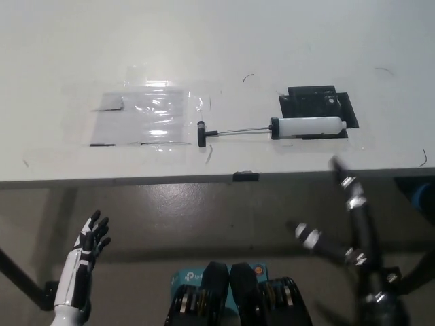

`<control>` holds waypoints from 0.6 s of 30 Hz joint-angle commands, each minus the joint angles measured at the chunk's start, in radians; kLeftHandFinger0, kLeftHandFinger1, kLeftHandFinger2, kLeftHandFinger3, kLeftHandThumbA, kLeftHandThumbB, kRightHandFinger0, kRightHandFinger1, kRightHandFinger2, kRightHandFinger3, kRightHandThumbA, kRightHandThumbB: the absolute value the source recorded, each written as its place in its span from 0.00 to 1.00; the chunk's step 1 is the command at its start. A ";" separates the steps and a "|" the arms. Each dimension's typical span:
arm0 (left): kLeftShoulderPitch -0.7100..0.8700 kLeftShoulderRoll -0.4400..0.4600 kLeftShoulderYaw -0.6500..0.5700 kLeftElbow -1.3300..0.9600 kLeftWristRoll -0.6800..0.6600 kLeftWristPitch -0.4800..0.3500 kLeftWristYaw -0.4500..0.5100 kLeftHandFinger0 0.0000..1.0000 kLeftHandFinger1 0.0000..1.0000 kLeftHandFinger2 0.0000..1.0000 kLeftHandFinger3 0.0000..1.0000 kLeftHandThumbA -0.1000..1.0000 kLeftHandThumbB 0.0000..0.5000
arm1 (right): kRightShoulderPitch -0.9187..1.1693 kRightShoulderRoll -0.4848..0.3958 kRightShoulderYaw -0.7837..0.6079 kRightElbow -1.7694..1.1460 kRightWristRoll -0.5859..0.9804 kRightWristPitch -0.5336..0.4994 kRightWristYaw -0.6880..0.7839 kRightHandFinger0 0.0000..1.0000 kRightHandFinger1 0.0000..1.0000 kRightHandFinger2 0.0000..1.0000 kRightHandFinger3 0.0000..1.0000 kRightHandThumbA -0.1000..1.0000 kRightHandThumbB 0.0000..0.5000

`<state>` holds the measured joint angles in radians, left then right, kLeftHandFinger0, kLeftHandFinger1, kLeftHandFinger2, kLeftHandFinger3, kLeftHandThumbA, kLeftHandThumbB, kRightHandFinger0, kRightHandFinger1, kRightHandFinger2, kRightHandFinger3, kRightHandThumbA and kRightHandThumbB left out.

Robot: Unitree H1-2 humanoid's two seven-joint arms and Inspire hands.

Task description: The robot uses right hand to pick up a small white air pumper and uses its left hand to compress it, and then puts it on the desk

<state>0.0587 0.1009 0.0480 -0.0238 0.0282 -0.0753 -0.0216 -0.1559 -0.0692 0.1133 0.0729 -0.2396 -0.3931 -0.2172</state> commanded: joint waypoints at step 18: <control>0.056 0.003 -0.013 -0.040 -0.001 -0.076 -0.011 1.00 1.00 1.00 1.00 0.99 0.00 | -0.783 -0.311 0.157 0.318 -0.046 0.516 0.531 1.00 1.00 1.00 1.00 1.00 0.78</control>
<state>0.0972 0.0987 0.0440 -0.0242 0.0283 -0.0890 -0.0231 -0.7607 -0.3406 0.2140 0.2658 -0.2667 -0.0469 0.1082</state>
